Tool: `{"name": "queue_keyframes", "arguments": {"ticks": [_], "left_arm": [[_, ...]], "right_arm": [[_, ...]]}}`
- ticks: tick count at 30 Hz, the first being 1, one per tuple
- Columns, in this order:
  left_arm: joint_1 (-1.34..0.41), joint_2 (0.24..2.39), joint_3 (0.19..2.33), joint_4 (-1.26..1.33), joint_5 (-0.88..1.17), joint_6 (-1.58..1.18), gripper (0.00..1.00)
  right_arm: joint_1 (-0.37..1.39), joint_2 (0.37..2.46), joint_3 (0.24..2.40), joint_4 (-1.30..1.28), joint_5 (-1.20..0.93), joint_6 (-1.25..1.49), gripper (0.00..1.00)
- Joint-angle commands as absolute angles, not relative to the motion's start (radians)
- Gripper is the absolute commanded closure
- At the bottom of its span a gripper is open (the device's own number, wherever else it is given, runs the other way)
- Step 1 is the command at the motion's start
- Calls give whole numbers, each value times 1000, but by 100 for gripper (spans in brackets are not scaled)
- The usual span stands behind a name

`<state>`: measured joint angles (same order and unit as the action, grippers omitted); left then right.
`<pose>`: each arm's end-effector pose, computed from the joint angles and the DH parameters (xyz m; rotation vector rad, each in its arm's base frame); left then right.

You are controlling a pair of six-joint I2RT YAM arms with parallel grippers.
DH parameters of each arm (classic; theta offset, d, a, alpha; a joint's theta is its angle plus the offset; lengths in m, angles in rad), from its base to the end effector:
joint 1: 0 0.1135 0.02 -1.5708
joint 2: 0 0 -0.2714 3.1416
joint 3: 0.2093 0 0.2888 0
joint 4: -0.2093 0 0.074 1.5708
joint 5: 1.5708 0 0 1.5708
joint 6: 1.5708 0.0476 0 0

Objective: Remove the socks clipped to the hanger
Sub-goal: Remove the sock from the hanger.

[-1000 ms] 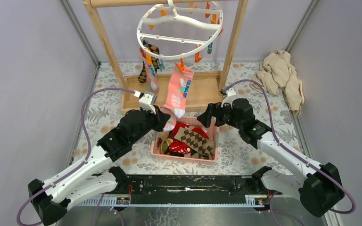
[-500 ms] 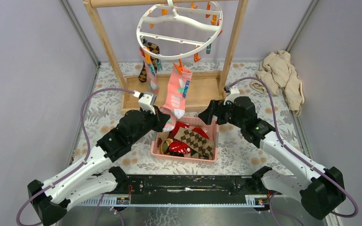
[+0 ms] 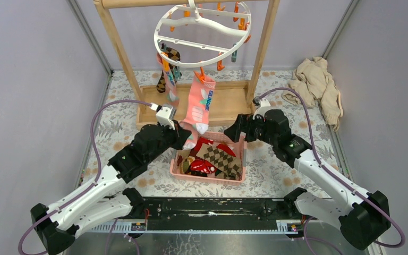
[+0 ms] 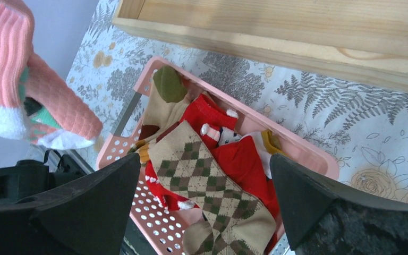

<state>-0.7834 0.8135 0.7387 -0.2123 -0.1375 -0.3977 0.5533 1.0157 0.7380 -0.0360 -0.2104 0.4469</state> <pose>0.1718 -0.1619 0.3151 0.2696 1.8937 -0.6858 0.2328 0.1555 0.2872 -0.2556 1.9583 0.8688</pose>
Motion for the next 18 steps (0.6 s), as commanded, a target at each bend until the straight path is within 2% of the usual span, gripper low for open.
{"name": "queue_keyframes", "arguments": {"ticks": [1, 8, 13, 18], "left_arm": [[-777, 803, 764, -204, -118, -397, 96], [-776, 815, 760, -198, -112, -399, 96], [-777, 827, 754, -192, -108, -404, 96], [-777, 837, 744, -178, -104, -407, 96]], "right_arm": [[549, 1011, 792, -40, -270, 419, 0], [549, 1004, 825, -81, -292, 389, 1], [562, 993, 892, -122, -261, 362, 16], [663, 986, 1003, -185, -81, 297, 28]]}}
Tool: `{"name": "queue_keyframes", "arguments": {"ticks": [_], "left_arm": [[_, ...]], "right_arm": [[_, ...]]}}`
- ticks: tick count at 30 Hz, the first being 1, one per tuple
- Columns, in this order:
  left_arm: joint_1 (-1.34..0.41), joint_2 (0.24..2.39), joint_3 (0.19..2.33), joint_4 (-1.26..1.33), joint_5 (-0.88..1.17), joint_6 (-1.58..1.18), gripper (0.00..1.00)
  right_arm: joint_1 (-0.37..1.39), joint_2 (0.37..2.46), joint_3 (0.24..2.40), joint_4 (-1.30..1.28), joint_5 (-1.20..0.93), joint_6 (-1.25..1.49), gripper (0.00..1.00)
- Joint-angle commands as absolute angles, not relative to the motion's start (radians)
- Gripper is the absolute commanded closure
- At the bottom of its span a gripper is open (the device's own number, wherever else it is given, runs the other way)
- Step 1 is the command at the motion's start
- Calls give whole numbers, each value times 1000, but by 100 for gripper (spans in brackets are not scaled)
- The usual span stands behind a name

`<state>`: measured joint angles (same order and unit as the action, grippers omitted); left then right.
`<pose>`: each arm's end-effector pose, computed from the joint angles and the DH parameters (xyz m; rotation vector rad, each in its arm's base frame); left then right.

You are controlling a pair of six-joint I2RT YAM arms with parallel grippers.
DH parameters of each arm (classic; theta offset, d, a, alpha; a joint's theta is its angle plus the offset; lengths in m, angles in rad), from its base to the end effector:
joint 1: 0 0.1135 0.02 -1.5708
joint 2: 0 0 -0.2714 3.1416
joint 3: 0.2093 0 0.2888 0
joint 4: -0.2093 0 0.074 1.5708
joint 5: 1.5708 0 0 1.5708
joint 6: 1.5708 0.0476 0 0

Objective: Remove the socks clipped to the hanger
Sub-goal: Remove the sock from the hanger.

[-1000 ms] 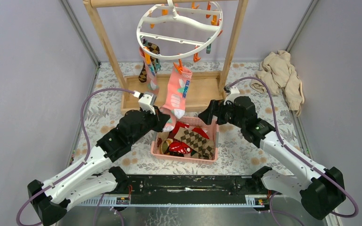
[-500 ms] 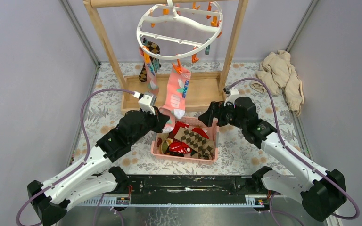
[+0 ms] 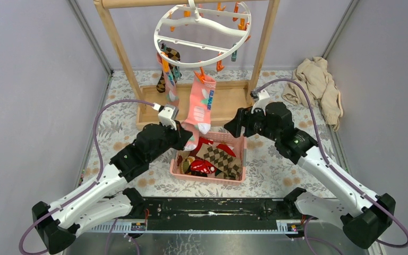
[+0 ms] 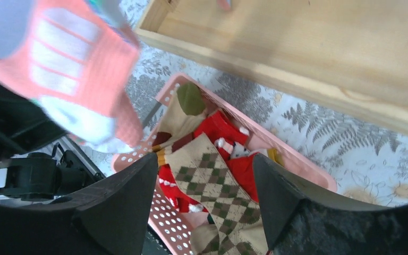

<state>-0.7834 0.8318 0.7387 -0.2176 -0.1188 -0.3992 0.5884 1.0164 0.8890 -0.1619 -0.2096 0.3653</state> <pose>0.1737 -0.1650 0.3105 0.2875 1.9183 -0.6921 0.2278 0.1639 0.3335 -0.3666 1.9078 0.8439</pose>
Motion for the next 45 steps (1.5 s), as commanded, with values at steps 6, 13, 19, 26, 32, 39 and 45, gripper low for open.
{"name": "queue_keyframes", "arguments": {"ticks": [6, 13, 19, 26, 32, 39, 45], "left_arm": [[-777, 853, 735, -164, -104, -412, 96], [-777, 875, 748, -165, -95, -416, 96], [-777, 892, 758, -172, -100, -418, 96], [-776, 899, 763, -176, -92, -423, 97], [-777, 898, 773, -183, -92, -423, 97], [-777, 904, 777, -183, -82, -427, 97], [-776, 902, 775, -183, -76, -428, 97]], "right_arm": [[797, 1001, 1127, -156, 71, 238, 40], [832, 1052, 1221, -43, 130, 181, 46], [843, 1142, 1314, 50, 124, 143, 46], [847, 1266, 1438, 78, 172, 71, 35], [847, 1330, 1493, 87, 179, 25, 30], [847, 1387, 1549, 78, 239, 10, 29], [847, 1431, 1585, 85, 249, 7, 30]]}}
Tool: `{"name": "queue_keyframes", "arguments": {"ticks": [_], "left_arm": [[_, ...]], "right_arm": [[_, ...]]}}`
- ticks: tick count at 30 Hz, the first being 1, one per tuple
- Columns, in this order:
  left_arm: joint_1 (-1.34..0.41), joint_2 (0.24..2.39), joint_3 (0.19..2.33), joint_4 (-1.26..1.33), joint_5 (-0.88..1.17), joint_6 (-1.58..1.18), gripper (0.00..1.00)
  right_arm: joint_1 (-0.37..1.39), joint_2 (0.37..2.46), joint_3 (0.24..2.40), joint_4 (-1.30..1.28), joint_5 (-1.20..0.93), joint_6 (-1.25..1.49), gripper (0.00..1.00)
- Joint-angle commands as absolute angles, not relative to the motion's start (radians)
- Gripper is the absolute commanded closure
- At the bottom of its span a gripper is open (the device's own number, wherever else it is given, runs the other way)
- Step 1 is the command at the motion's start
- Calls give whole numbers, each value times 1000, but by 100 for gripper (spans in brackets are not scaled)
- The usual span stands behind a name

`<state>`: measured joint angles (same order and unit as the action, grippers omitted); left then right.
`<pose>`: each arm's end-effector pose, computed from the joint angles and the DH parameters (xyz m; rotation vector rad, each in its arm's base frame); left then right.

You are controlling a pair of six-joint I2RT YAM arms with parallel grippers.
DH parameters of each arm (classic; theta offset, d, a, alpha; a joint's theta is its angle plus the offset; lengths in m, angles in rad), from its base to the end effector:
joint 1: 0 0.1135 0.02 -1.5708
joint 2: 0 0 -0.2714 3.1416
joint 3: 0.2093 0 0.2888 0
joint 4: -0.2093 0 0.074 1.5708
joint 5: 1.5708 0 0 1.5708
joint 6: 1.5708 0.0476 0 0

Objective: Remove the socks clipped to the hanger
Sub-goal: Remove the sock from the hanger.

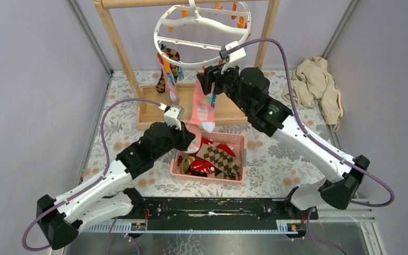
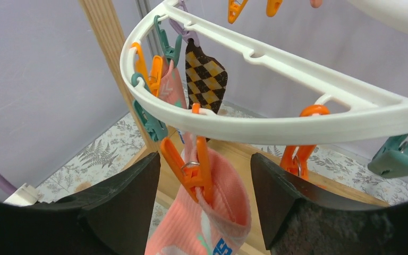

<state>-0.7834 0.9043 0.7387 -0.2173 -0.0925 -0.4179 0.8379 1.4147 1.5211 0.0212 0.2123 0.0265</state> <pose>0.1826 -0.1757 0.2941 0.3046 1.9950 -0.6929 0.2563 0.2697 0.4866 -0.4135 1.4104 0.5534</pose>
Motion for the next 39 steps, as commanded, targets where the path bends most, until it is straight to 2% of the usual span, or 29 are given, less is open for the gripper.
{"name": "queue_keyframes", "arguments": {"ticks": [1, 15, 20, 26, 30, 31, 32, 34, 35, 39], "left_arm": [[-776, 902, 775, -183, -76, -427, 97], [-776, 906, 770, -177, -69, -427, 97], [-777, 902, 768, -177, -66, -428, 97], [-776, 891, 770, -191, -64, -426, 97], [-777, 877, 771, -213, -65, -426, 97], [-777, 873, 772, -216, -60, -429, 97], [-777, 866, 774, -217, -53, -431, 97], [-776, 862, 776, -218, -28, -438, 97], [-777, 863, 779, -217, -10, -441, 97], [-777, 880, 806, -216, 93, -451, 97]], "right_arm": [[847, 1437, 1588, 88, 250, 6, 30], [847, 1485, 1651, 93, 223, 6, 39], [846, 1503, 1666, 87, 221, 7, 53], [847, 1506, 1665, 86, 220, 6, 77], [847, 1501, 1654, 91, 224, 7, 82], [847, 1499, 1649, 91, 224, 7, 81], [847, 1498, 1647, 89, 221, 7, 74], [847, 1491, 1638, 86, 222, 8, 50], [847, 1484, 1631, 81, 222, 7, 41], [847, 1431, 1570, 76, 225, 26, 17]]}}
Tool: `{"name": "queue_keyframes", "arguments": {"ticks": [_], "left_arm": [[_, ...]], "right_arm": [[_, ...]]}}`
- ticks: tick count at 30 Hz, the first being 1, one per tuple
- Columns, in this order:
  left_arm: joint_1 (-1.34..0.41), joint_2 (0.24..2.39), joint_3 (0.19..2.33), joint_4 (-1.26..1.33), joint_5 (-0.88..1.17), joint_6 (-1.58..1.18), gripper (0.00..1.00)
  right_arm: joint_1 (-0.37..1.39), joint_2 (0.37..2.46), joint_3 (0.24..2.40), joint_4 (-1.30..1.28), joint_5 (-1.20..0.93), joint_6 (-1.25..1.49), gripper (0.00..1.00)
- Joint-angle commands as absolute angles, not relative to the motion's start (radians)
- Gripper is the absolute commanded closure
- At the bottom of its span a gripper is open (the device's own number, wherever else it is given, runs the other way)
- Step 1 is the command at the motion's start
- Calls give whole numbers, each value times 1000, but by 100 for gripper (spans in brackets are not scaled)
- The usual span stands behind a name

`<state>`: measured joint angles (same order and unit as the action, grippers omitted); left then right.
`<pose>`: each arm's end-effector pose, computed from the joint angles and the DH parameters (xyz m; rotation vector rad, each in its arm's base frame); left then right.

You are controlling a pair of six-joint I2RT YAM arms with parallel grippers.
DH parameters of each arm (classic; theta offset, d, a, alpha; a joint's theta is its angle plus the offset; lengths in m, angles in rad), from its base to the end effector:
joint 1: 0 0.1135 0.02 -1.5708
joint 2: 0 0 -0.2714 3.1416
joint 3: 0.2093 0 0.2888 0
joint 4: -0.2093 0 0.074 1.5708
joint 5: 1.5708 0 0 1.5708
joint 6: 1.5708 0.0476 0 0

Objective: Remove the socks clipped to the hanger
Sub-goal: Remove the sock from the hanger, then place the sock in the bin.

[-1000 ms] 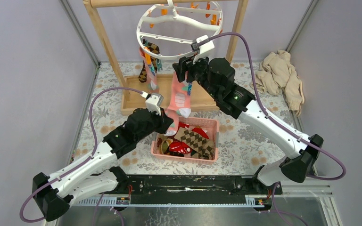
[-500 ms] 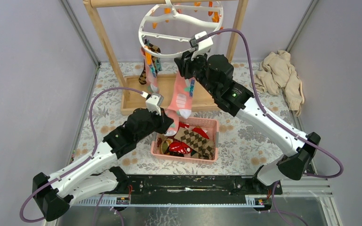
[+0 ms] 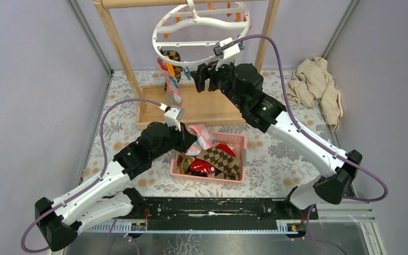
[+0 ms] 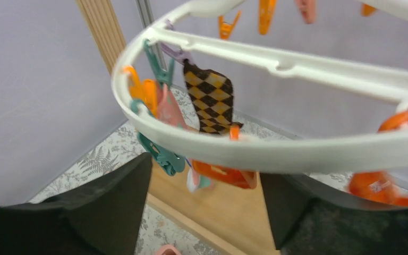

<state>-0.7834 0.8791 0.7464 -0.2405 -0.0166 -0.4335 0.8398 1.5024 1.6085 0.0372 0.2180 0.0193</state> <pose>0.1763 -0.1745 0.3003 0.3416 1.9984 -0.7770 0.2715 0.2874 0.4911 -0.4082 1.3955 0.5501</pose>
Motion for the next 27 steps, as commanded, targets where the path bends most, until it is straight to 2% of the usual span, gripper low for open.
{"name": "queue_keyframes", "arguments": {"ticks": [1, 6, 14, 23, 27], "left_arm": [[-776, 886, 811, -217, 115, -456, 97], [-776, 925, 823, -206, 186, -474, 96], [-818, 1031, 777, -92, 255, -502, 93], [-881, 1263, 762, -48, 170, -509, 61], [-884, 1300, 754, -47, 110, -497, 46]], "right_arm": [[847, 1412, 1548, 71, 232, 38, 13], [847, 1298, 1413, 29, 255, 108, 3], [847, 1112, 1171, -67, 308, 183, 1], [847, 1021, 986, -140, 252, 282, 1], [847, 1005, 919, -167, 230, 312, 2]]}}
